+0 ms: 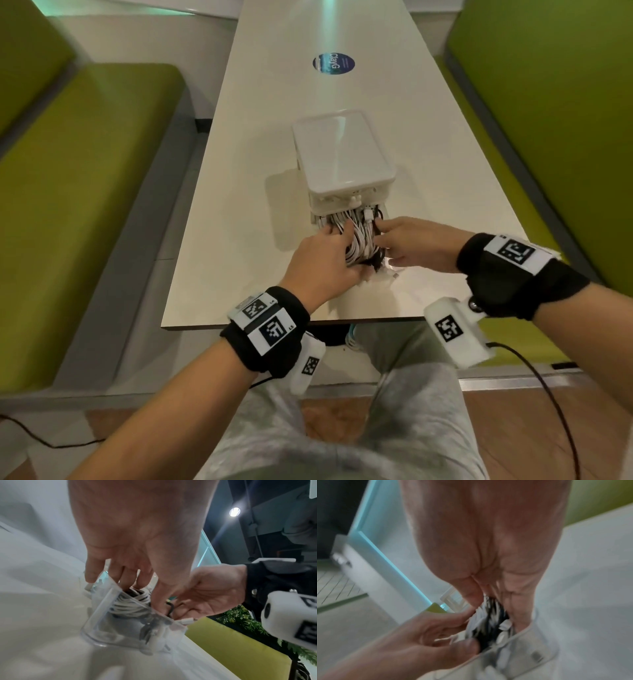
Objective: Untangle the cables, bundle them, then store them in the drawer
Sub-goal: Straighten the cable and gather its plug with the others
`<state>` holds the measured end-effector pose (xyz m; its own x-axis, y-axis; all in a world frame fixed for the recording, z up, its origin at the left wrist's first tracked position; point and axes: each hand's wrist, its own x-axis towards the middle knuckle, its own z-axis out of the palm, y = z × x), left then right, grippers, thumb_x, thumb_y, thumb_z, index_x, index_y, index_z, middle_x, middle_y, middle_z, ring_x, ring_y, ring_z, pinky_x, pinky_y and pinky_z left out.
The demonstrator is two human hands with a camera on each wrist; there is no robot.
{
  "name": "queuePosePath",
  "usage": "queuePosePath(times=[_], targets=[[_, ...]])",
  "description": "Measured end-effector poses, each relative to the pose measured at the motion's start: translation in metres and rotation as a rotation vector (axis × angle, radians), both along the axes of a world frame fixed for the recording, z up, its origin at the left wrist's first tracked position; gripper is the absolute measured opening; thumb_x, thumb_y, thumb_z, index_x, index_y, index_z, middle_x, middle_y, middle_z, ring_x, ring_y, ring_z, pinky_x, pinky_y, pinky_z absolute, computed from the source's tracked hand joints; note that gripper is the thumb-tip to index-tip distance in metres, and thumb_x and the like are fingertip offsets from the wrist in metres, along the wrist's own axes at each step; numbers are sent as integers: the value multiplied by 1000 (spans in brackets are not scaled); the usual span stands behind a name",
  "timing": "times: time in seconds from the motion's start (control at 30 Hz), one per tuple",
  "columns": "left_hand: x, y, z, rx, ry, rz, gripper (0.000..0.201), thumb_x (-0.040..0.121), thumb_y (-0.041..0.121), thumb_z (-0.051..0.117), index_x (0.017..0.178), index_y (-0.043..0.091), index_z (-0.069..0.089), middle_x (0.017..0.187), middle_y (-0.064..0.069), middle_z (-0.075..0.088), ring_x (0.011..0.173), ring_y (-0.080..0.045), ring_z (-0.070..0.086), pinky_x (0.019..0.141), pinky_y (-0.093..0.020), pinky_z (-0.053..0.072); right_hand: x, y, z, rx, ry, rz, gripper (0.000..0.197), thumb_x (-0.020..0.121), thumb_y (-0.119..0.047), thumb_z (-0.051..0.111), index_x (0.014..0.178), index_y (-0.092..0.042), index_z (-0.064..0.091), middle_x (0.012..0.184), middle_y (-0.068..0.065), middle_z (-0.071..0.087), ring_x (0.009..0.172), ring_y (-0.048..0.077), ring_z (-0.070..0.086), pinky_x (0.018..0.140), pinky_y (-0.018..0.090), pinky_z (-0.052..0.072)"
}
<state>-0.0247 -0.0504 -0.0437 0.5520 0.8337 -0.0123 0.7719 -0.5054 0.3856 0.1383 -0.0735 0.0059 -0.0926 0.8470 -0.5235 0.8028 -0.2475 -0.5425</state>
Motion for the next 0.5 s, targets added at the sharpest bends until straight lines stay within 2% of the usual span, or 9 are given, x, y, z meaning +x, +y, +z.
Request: queuePosePath(times=[0.07,0.1,0.2,0.27,0.37,0.5], targets=[[-1,2,0,1,32,2,73,86,44,61,149,21,31,146,-7,44,125,-28,49,102,-38,38,10,-3,7,5,28,35,37,93,1,46,126,-12,57,115,5,62,97,27,59,89,37,49],[-1,1,-1,10,50,0,73,86,42,61,149,21,30,148,-7,42,127,-27,48,105,-41,36,12,-4,9,21,-36,98,38,92,-1,46,125,-17,57,117,4,64,99,26,59,91,37,50],[-2,2,-3,58,99,-11,74,86,43,62,149,21,31,147,-7,45,128,-26,47,113,-46,30,12,-11,6,132,-239,246,38,93,-14,50,131,-19,49,116,4,65,101,20,60,87,33,49],[-3,4,-5,82,131,-19,75,85,46,63,148,21,31,143,-6,48,128,-25,47,114,-47,25,15,-18,2,229,-301,285,43,94,-19,55,136,-18,45,121,4,64,108,17,62,91,33,51],[-4,6,-7,98,159,-37,75,85,49,62,148,22,31,143,-4,49,133,-22,44,115,-48,20,22,-28,1,423,-374,348,57,91,-23,65,143,-21,43,133,1,55,115,19,56,94,28,43],[-4,6,-7,104,177,-47,74,86,48,62,148,23,31,141,-2,50,131,-20,46,114,-48,23,28,-29,-3,448,-356,420,69,86,-32,69,147,-27,36,147,-2,39,124,20,49,98,28,41]])
